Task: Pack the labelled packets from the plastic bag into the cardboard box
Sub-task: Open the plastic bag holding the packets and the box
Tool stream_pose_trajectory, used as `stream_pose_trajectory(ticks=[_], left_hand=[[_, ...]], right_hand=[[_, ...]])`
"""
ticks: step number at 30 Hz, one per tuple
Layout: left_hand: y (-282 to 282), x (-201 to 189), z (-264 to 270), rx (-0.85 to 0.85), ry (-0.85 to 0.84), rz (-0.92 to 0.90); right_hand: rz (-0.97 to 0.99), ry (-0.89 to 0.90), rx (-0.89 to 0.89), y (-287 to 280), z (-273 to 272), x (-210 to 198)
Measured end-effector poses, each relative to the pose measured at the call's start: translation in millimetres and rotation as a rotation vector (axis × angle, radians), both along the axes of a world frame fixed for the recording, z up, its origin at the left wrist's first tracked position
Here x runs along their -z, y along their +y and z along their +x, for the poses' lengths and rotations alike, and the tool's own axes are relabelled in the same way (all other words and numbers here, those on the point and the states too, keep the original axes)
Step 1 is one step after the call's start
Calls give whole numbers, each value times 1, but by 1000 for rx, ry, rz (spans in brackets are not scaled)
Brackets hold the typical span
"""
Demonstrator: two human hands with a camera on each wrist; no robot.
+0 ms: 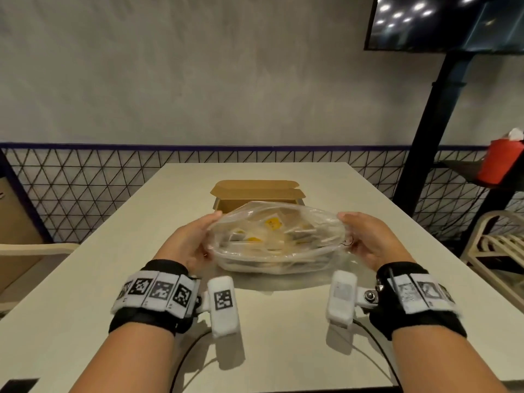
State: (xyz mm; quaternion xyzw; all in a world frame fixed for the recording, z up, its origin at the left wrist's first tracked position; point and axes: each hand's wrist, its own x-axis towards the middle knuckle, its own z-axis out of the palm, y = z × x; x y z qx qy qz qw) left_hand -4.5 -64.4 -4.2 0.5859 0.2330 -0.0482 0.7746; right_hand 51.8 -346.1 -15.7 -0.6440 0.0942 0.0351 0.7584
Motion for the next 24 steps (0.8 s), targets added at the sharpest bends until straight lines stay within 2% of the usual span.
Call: stream_pose_trajectory(ticks=[3,7,10,15,21,24], left_hand=[[-7,-3,-4,80,-15,407],[-10,2,1,-106,-154,777],[-13,0,-1,-137,-228,1022],[-17,-8,-5,-70,-137,1154],[-8,-19,-7,-19,-110,1100],[-5,-26,-8,43,-98,1130]], right_hand=[[-338,-145,-53,4,-2,0],[-583,-284,81,8,-1,-1],[-789,-338,138,5,-1,-3],[-1025,-306,105,6,0,-10],[-1002,-272,62,2,1,-22],[-1022,-269,45,1,2,-28]])
